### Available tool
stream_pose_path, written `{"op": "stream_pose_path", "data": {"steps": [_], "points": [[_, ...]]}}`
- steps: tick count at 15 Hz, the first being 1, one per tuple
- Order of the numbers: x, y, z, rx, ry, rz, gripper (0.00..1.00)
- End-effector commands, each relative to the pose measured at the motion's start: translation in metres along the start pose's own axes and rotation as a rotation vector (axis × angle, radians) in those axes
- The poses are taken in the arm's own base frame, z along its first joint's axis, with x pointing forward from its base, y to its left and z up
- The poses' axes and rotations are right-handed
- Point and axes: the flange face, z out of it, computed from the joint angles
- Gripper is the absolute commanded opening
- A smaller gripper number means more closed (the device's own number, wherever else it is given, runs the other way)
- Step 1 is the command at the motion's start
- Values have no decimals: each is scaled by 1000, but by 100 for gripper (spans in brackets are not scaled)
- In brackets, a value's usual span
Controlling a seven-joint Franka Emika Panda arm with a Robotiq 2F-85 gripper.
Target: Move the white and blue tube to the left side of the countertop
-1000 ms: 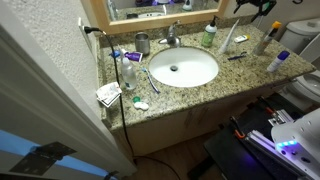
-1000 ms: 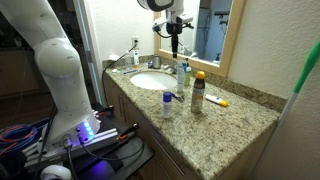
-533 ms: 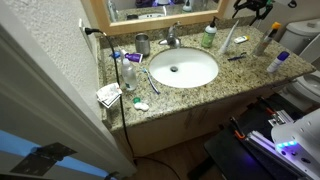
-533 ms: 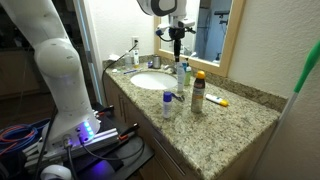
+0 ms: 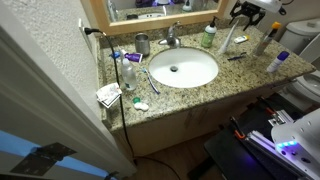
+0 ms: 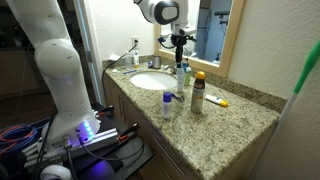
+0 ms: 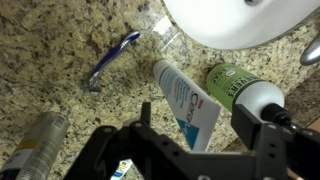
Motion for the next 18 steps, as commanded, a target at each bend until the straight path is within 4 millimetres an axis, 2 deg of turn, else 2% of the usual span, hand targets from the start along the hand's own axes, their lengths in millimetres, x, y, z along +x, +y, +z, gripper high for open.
{"op": "stream_pose_path", "data": {"steps": [1, 8, 9, 12, 14, 16, 18], "points": [[0, 3, 3, -16, 13, -8, 54], [1, 4, 9, -65, 83, -12, 5], [0, 3, 8, -66, 95, -11, 1], [1, 1, 3, -47, 116, -4, 0], [1, -1, -20, 2, 119, -11, 1], [-7, 0, -76, 114, 119, -43, 1], [-16, -2, -119, 186, 150, -133, 1]]}}
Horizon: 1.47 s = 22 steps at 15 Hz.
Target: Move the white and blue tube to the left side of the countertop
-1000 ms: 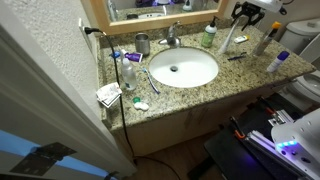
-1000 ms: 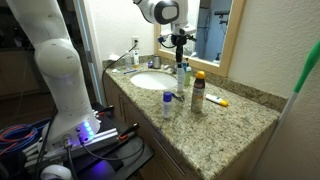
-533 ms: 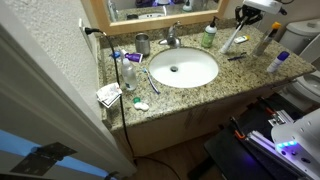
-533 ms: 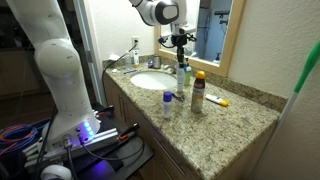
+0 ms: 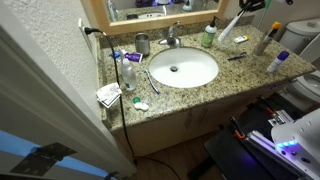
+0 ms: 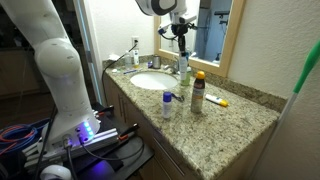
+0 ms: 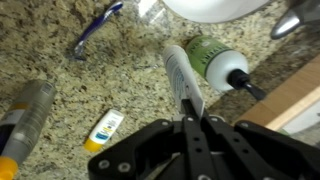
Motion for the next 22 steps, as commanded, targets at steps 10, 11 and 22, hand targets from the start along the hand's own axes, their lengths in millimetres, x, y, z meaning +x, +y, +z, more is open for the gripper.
{"op": "stream_pose_path", "data": {"steps": [10, 11, 22], "points": [[-61, -34, -173, 162, 41, -347, 1], [-74, -57, -175, 157, 36, -388, 1], [-128, -177, -156, 110, 59, -453, 1]]}}
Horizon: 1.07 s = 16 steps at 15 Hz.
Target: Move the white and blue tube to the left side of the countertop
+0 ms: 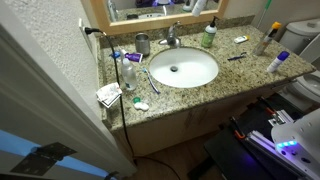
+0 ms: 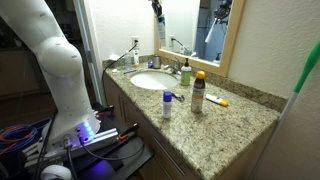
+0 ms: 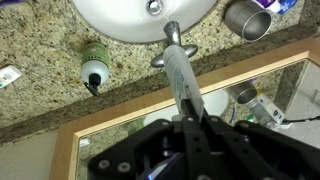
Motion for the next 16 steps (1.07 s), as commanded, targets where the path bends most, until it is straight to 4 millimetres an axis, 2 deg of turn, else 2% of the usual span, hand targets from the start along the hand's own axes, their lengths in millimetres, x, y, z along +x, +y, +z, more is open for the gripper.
{"op": "stream_pose_path", "data": {"steps": [1, 3, 6, 8, 10, 11, 12, 14, 16], "points": [[-1, -6, 11, -18, -26, -7, 1], [-4, -37, 44, -51, -37, -37, 1], [1, -88, 77, -78, -37, -21, 1], [6, -117, 89, -74, -44, 12, 1], [15, -143, 86, -32, -48, 35, 1], [-3, -122, 90, -42, -41, 16, 4], [2, -133, 90, -30, -43, 21, 4], [9, -142, 90, -21, -43, 25, 1], [11, -138, 128, -82, -85, 49, 1]]}}
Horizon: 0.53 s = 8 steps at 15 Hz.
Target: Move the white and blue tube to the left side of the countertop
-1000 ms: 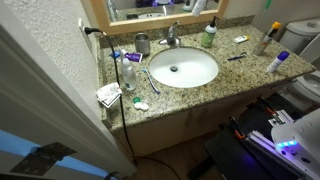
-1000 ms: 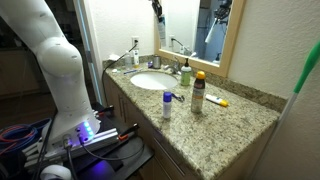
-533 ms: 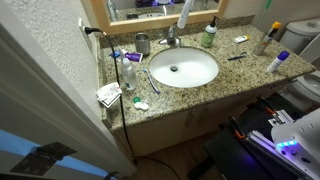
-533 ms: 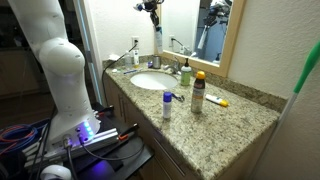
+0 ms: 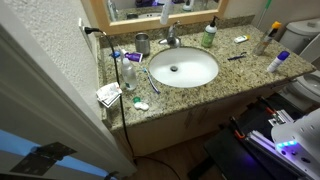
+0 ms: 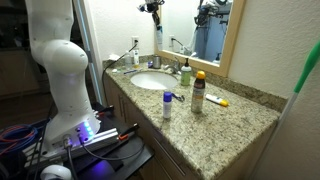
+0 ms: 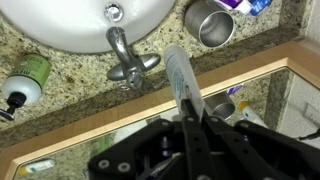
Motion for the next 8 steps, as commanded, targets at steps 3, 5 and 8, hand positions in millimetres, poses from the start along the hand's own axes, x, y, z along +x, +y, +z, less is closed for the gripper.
{"op": "stream_pose_path", "data": {"steps": [3, 5, 8], "points": [[13, -12, 81, -74, -66, 45, 1], [21, -22, 107, -95, -59, 69, 1], [30, -42, 131, -97, -73, 109, 1]]}}
